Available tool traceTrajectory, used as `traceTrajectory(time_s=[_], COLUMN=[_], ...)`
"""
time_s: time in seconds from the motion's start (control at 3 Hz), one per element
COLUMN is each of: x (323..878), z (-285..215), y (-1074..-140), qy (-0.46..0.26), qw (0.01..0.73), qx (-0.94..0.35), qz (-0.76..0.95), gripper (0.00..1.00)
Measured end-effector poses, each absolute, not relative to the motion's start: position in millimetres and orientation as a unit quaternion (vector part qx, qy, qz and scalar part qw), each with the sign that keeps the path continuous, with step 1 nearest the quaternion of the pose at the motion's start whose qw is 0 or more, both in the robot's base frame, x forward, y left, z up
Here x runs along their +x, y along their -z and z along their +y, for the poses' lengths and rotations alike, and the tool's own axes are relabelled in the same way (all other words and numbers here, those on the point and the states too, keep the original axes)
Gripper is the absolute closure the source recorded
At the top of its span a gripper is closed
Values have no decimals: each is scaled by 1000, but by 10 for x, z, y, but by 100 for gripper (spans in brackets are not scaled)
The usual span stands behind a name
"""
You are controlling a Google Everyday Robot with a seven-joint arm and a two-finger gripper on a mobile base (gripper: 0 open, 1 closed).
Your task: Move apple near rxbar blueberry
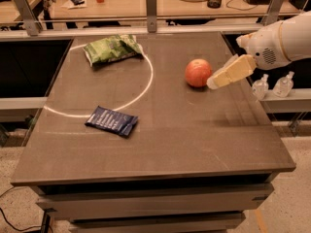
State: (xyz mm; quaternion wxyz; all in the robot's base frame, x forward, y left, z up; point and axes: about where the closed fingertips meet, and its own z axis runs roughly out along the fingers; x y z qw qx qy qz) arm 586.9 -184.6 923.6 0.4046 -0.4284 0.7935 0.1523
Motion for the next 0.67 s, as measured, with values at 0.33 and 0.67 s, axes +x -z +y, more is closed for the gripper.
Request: traceTrajectory(time_s=[0.33, 0.67], x=[5983, 6100], z=[-1760, -1716], y=[-9157, -9016], qy=[-163, -165], qw=[400, 384], qx=[-435, -451], qz=[790, 788], gripper=[0, 0])
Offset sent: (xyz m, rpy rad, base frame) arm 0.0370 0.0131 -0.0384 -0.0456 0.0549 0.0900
